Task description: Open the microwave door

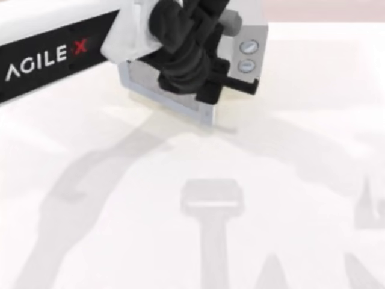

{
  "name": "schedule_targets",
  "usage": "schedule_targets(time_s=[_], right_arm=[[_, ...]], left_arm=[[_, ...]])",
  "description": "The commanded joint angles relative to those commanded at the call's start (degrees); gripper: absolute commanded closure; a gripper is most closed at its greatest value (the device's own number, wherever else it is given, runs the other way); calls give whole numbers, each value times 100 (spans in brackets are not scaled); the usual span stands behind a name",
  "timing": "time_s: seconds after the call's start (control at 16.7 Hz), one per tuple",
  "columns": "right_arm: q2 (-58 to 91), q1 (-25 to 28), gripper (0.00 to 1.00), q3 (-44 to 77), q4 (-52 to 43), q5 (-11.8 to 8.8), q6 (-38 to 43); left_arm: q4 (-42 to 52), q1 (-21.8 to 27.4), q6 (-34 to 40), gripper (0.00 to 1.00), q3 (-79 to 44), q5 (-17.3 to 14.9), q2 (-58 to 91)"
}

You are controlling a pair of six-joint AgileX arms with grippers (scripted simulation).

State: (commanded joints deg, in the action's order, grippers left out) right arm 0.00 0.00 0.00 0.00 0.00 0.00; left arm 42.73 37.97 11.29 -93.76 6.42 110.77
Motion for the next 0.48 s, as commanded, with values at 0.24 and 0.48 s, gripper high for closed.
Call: schedule_targets(time_s=[0.24, 0.48], right_arm=[[0, 0, 0, 0, 0, 0, 0], [0, 0, 0, 0, 0, 0, 0]], left_arm=[[-95, -74, -300, 100, 297, -150, -184], [-95, -74, -300, 100, 297, -150, -184]])
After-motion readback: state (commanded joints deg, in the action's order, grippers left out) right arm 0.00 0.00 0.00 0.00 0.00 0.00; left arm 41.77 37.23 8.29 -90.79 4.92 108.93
